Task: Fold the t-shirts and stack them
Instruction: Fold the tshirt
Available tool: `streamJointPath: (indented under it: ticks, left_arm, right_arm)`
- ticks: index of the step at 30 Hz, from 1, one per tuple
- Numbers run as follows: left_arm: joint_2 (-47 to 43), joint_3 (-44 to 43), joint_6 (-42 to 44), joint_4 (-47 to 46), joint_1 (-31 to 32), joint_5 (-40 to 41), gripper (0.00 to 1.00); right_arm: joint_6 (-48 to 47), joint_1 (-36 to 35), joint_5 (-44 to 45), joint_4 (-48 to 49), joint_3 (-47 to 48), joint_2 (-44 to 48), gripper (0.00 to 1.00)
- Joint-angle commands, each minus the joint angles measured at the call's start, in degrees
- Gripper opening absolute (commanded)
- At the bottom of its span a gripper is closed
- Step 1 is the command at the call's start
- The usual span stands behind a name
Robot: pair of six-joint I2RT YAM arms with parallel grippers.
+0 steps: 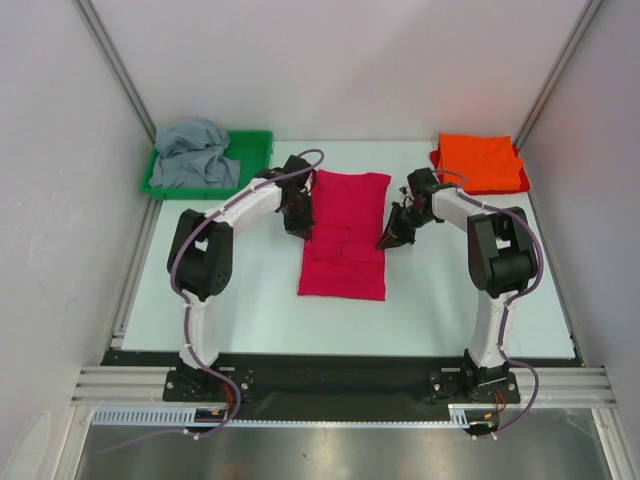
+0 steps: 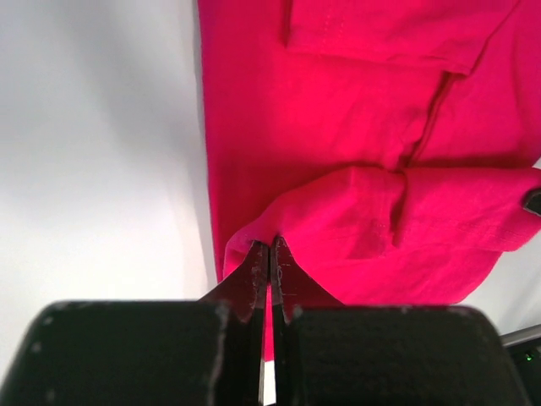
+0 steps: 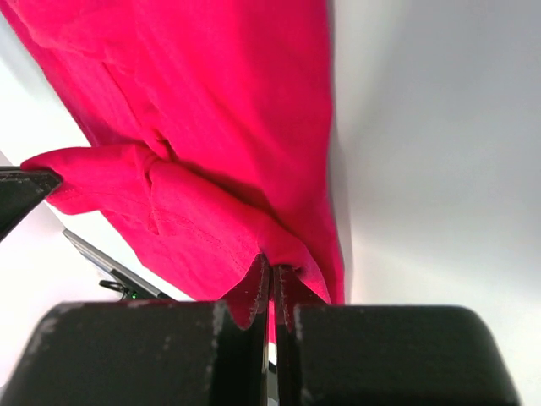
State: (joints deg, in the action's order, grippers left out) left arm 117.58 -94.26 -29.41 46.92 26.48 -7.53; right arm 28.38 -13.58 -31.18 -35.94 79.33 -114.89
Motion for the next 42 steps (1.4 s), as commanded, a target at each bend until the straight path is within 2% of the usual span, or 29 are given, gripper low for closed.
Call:
streamJointPath:
  ticks: [1,4,5,6,7,10,11,14,18,20,25,35,42]
  left_arm:
    - [0.9,-2.4,1.5,-1.6,-1.1,-1.3,0.00]
    - [1.2,-2.6,1.5,-2.1,-1.9,-2.2,0.06]
    - [1.3,-2.6,1.7,-2.2,-2.0,-2.6,0.11]
    - [1.2,-2.9,1.9,-2.1,-2.2,-2.2,0.24]
    - [0.7,-3.1,2.2,-2.0,-2.3,-1.4,0.29]
    - [-3.6,-1.7,2.9,-2.2,-2.3,1.8,0.38]
    - [-4.9,-0.9,3.0,-2.3,-2.3,2.4,0.41]
    - [-9.8,1.7,4.0,-1.6,-2.3,4.5,0.49]
    - [-15.4,9.1,4.4,-1.8,-2.2,2.6,0.51]
    - [-18.7,12.3,3.6,-3.1,-2.3,-1.1,0.47]
    - [-21.2,19.7,0.7,-10.5,-1.8,-7.5,0.47]
    - [-14.9,16.7,-0.1,-8.9,-1.8,-4.0,0.48]
    - [-11.5,14.8,-0.6,-8.1,-1.8,-2.3,0.49]
  right_arm:
    - [-1.4,0.8,-1.1,1.5,3.5,-0.6,0.02]
    - [-1.7,1.2,-1.1,0.4,5.1,-1.7,0.06]
    - [-2.2,1.3,-1.1,0.0,6.7,-2.1,0.17]
    - [-2.5,1.5,-0.6,-0.7,7.6,-2.4,0.22]
    - [-2.9,1.5,-0.1,-2.8,8.6,-2.4,0.33]
    - [-4.8,1.0,3.9,-8.4,11.4,-0.3,0.47]
    - [-5.3,0.8,5.1,-9.7,11.3,0.5,0.56]
    - [-6.6,-0.5,9.6,-12.4,8.7,5.3,0.66]
    - [-7.4,-2.2,12.1,-13.1,3.9,10.3,0.66]
    - [-6.1,-1.8,11.1,-11.3,0.6,12.5,0.67]
    - [-3.4,-2.1,7.1,-6.1,-2.0,11.7,0.68]
    - [-3.4,-3.9,6.9,-3.6,-0.5,6.0,0.60]
    - [-3.0,-5.0,6.8,-3.5,0.8,4.1,0.49]
